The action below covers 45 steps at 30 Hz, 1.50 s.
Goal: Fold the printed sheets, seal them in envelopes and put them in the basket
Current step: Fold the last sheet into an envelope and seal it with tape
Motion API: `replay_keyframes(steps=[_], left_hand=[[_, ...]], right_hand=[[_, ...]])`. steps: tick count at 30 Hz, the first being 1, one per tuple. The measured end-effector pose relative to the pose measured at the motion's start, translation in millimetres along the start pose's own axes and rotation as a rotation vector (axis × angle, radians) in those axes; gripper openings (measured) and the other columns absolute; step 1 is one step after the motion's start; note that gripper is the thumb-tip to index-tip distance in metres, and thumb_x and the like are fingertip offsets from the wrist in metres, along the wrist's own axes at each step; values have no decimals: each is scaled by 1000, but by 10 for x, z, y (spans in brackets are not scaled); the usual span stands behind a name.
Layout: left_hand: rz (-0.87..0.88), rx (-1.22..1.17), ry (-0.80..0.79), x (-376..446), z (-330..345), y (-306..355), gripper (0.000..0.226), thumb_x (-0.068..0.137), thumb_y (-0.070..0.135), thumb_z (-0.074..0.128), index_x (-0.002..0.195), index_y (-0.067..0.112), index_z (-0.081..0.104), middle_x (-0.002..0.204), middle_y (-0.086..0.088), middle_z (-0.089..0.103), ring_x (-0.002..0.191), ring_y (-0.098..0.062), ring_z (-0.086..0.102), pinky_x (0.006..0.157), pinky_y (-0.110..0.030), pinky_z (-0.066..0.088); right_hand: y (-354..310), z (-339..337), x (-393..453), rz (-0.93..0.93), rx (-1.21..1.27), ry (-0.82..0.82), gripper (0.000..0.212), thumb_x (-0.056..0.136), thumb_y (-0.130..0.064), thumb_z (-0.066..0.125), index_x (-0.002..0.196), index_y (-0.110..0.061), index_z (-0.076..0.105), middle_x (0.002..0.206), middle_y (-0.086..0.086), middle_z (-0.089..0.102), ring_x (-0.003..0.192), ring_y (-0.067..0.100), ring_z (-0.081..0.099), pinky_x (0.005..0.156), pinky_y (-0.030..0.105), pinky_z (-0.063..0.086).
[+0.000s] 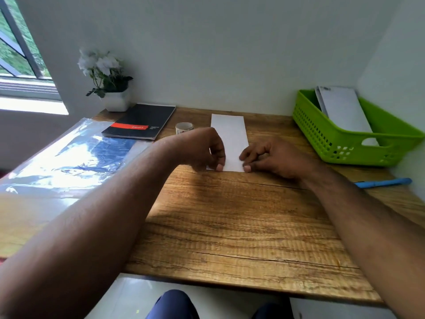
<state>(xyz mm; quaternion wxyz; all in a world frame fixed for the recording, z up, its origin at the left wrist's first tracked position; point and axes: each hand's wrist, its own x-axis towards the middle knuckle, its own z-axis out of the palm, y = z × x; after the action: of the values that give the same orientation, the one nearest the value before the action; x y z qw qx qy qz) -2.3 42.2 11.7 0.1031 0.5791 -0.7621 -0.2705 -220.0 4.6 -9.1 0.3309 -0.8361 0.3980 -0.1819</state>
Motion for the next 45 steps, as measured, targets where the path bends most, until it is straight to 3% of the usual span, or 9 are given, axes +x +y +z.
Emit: replay_keyframes(steps=[7, 10, 18, 23, 26, 29, 32, 40, 45], left_hand=[[-55, 117, 53, -71, -97, -82, 9, 81, 12, 74, 80, 21, 76, 88, -1, 73, 65, -8, 60, 46, -17, 43], [-21, 148, 114, -79, -45, -19, 12, 81, 19, 76, 92, 23, 75, 92, 11, 70, 73, 0, 60, 60, -10, 40], [31, 290, 134, -30, 30, 124, 31, 83, 30, 74, 113, 24, 69, 111, 11, 68, 72, 5, 54, 64, -11, 38], [59, 351, 222, -75, -8, 170, 36, 93, 25, 62, 129, 25, 61, 127, 9, 63, 97, 1, 58, 80, -12, 37], [69, 362, 257, -66, 18, 155, 34, 94, 26, 60, 127, 29, 62, 129, 10, 62, 113, -5, 58, 88, -17, 38], [147, 341, 283, -32, 63, 106, 32, 90, 32, 63, 122, 31, 66, 131, 11, 60, 119, -6, 54, 100, -26, 43], [257, 386, 400, 49, 120, 63, 27, 86, 33, 70, 112, 27, 71, 122, 6, 57, 110, -11, 52, 91, -31, 46], [411, -11, 736, 90, 187, 27, 15, 87, 2, 63, 99, 9, 69, 88, 5, 67, 78, -10, 62, 69, -28, 51], [268, -649, 789, 93, 130, 42, 34, 90, -4, 55, 117, 18, 54, 99, -16, 67, 88, -30, 66, 71, -45, 57]], right_hand=[[123, -138, -68, 42, 7, -31, 11, 72, -16, 79, 81, -21, 78, 109, -17, 68, 108, -5, 57, 100, 25, 40], [85, -134, -57, 46, -31, -29, 9, 71, -19, 80, 79, -22, 77, 109, -17, 68, 109, -2, 57, 103, 29, 40], [-19, -108, -31, 14, -297, -25, 37, 70, -41, 78, 106, -35, 69, 114, -20, 59, 108, -2, 47, 86, 22, 34], [6, -81, -18, -113, -422, -2, 25, 79, -45, 69, 100, -31, 73, 109, -17, 66, 99, -2, 56, 78, 17, 43], [1, -57, 6, -187, -508, 73, 25, 87, -38, 61, 98, -21, 75, 102, -9, 70, 90, 4, 62, 78, 27, 50], [-12, -14, 29, -295, -598, 222, 33, 86, -37, 53, 89, -13, 76, 91, -2, 72, 79, 14, 64, 72, 36, 52], [-35, -6, 23, -421, -633, 360, 33, 84, -34, 52, 78, -11, 75, 80, 0, 71, 70, 16, 64, 62, 37, 52], [-43, -38, 26, -619, -602, 695, 23, 89, -16, 61, 110, -10, 66, 107, 6, 67, 99, 23, 62, 86, 41, 47], [47, -134, 5, -544, -567, 822, 35, 87, -22, 62, 122, -16, 61, 121, 4, 61, 115, 19, 54, 98, 36, 38]])
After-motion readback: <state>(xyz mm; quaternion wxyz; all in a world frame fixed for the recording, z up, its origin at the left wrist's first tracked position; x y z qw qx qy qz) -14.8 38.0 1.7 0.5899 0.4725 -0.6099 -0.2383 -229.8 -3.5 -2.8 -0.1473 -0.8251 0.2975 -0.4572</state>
